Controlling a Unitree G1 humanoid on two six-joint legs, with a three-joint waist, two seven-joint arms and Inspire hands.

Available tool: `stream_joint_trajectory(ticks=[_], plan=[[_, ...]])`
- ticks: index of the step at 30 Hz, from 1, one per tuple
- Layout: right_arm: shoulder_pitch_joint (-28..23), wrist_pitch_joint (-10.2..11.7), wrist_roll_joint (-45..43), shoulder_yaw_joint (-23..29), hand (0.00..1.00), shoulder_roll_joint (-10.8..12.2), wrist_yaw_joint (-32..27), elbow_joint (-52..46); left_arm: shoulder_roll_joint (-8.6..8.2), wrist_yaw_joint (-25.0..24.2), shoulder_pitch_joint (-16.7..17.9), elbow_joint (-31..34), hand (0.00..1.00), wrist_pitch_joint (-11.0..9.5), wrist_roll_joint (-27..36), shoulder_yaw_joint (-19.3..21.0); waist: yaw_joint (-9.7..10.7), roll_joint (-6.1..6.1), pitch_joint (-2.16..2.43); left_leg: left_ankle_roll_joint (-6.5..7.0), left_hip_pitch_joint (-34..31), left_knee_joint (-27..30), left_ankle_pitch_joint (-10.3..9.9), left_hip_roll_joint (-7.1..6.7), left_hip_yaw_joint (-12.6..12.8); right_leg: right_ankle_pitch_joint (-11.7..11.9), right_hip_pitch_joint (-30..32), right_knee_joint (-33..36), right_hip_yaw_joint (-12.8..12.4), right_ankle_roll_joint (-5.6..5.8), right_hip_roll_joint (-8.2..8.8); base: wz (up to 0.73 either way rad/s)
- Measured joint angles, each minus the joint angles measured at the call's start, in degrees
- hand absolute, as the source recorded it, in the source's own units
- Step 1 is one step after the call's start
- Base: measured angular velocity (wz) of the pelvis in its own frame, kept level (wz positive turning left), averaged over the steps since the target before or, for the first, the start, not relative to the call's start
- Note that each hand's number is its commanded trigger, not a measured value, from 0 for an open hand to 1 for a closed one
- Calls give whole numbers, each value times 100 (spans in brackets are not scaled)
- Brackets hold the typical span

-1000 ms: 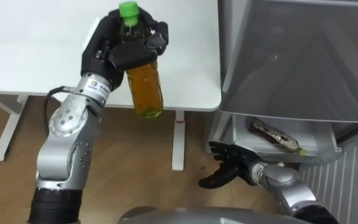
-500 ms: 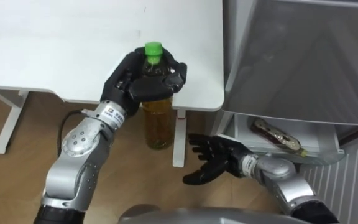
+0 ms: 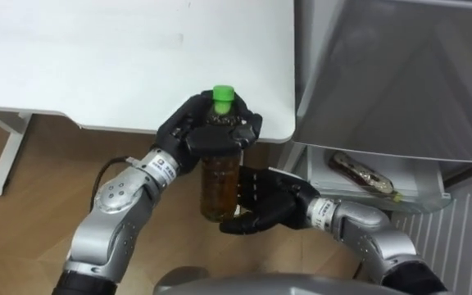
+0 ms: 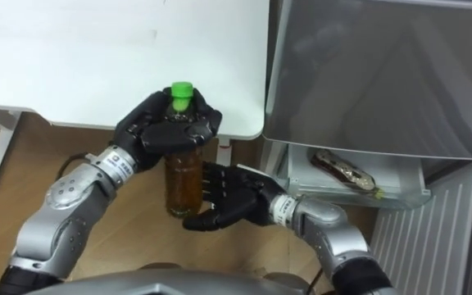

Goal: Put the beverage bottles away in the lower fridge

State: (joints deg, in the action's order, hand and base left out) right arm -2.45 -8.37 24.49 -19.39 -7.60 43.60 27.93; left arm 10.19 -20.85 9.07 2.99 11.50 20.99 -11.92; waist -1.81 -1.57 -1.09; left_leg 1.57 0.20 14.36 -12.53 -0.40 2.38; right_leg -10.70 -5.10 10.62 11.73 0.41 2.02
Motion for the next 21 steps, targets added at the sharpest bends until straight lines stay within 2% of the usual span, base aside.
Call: stream_joint_trajectory(ticks=[8,12,13,14,21], plan=[[2,-3,358,-226,0,24,212,-2,-2,-271,0,-40,100,0,9,-218,-9,1,1,1,-4,2,0,-1,29,0,4,1,-2,0,5,0],[0,3,864,-343,0,-58,177,-6,-1,-314,-1,-43,100,-7,10,-269,-5,6,9,1,-10,17,-1,1,27,0,5,2,8,0,5,0],[0,4,941,-384,43,-110,158,-6,-1,-318,-1,-45,100,-25,10,-290,-2,10,11,1,-12,22,-1,-1,27,0,5,4,2,0,5,0],[1,7,950,-408,100,-126,156,-6,-1,-328,-2,-75,100,-49,10,-308,-5,11,12,1,-13,28,-1,0,27,0,5,5,-1,0,4,0],[1,7,949,-463,100,-200,140,-19,1,-338,-3,-226,100,-60,9,-476,14,17,16,3,-76,92,-3,-2,-6,1,23,8,-16,0,3,1]])
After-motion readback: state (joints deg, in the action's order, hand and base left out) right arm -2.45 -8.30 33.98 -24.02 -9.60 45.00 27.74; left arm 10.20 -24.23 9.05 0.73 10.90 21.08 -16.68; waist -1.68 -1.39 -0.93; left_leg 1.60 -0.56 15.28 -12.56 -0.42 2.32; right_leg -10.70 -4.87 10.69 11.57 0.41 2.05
